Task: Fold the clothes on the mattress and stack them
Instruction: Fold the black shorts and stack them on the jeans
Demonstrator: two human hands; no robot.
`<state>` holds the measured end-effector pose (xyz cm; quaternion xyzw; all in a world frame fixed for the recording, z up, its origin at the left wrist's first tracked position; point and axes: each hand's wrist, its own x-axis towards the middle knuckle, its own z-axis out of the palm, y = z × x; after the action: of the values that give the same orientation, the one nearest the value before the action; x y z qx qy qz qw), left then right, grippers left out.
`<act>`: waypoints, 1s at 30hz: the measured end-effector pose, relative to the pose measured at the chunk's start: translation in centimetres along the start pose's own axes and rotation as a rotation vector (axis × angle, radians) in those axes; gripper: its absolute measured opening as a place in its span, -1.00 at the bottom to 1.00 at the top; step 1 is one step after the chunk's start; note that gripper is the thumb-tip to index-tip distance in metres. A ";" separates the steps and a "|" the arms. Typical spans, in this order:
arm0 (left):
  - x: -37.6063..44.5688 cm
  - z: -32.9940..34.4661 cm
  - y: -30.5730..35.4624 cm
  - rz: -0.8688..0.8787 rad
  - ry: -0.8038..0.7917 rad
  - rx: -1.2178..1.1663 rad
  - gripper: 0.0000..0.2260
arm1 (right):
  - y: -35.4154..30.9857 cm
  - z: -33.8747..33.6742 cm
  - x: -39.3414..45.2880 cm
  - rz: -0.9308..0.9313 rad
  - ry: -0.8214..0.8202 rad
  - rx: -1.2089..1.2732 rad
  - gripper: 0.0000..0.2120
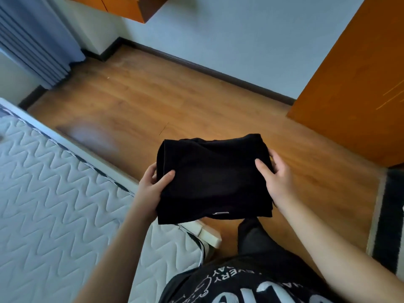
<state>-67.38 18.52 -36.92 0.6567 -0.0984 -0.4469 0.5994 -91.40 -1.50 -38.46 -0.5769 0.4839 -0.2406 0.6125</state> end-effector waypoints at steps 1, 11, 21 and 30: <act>1.1 0.9 0.2 -0.013 0.024 -0.009 -0.59 | -0.4 -0.4 2.0 0.004 -0.027 -0.004 -0.61; 9.4 9.1 5.3 -0.069 0.210 -0.050 -0.57 | -5.9 -4.7 17.5 0.026 -0.245 -0.122 -0.58; 14.5 6.1 6.9 -0.030 0.357 -0.142 -0.55 | -10.2 1.4 26.2 -0.026 -0.483 -0.169 -0.54; 18.7 -4.8 10.6 0.075 0.582 -0.179 -0.55 | -16.4 18.4 32.1 -0.153 -0.657 -0.202 -0.52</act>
<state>-48.87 6.67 -36.99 0.6975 0.0929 -0.2244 0.6742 -57.74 -23.77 -35.62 -0.7158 0.2375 -0.0384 0.6555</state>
